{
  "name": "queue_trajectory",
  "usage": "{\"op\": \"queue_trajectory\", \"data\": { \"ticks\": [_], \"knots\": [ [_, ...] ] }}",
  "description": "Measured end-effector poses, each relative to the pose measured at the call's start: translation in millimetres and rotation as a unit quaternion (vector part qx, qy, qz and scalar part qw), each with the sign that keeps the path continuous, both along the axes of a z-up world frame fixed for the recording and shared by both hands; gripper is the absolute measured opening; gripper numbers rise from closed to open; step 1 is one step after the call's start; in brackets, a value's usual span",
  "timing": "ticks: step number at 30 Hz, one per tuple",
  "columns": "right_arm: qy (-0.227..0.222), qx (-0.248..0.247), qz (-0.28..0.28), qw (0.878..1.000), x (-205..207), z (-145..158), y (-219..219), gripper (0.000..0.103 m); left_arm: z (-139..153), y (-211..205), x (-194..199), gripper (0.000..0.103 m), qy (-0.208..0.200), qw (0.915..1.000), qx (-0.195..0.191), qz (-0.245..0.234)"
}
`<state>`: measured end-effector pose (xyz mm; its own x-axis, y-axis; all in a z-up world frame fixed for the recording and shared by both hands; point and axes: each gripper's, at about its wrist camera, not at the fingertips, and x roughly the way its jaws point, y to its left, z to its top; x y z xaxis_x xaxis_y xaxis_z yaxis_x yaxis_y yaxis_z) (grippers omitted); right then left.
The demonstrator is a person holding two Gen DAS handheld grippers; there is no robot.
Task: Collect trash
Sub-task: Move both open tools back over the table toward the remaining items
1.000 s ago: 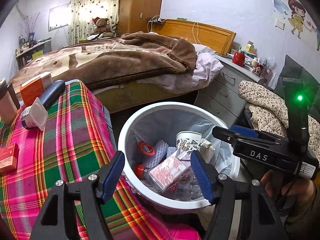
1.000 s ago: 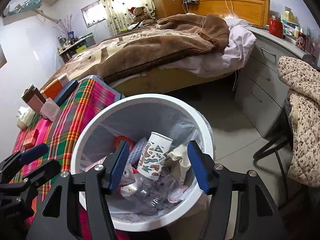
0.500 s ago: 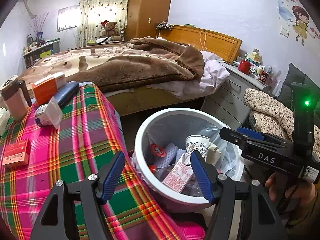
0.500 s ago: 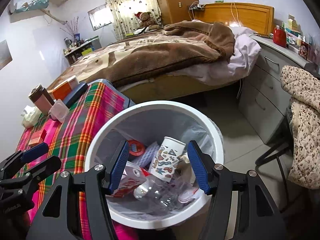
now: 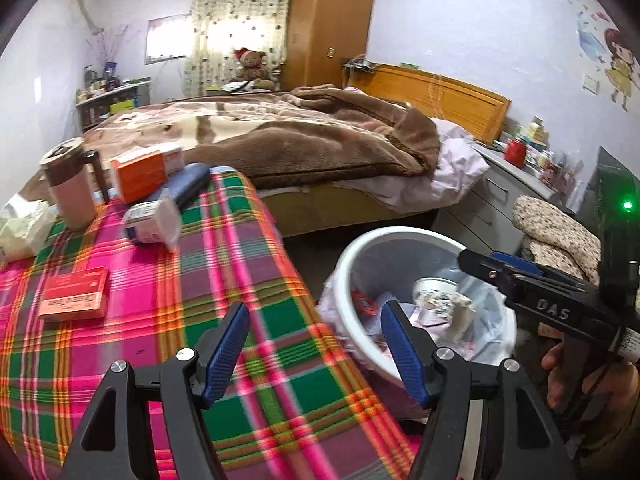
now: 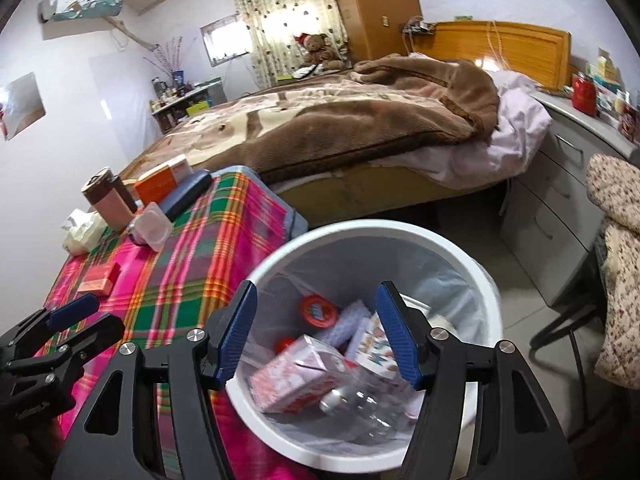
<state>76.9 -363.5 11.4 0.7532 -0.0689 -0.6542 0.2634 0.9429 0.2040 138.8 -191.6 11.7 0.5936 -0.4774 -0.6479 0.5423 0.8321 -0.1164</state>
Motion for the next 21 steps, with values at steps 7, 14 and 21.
{"op": "queue_trajectory", "data": {
  "ticks": [7,14,21],
  "knots": [
    [-0.008,-0.010,0.042,0.999,26.7,2.6,26.7,0.067,-2.1,52.3,31.1,0.068,0.007,0.9978,-0.007,0.066],
    [-0.012,-0.010,0.084,0.996,58.7,4.4,54.1,0.067,-6.4,109.5,62.2,0.073,0.013,0.9904,-0.005,0.137],
    [-0.012,-0.011,0.137,0.990,91.6,2.3,86.5,0.067,-20.0,158.3,98.1,0.074,0.042,0.9796,0.002,0.196]
  ]
}}
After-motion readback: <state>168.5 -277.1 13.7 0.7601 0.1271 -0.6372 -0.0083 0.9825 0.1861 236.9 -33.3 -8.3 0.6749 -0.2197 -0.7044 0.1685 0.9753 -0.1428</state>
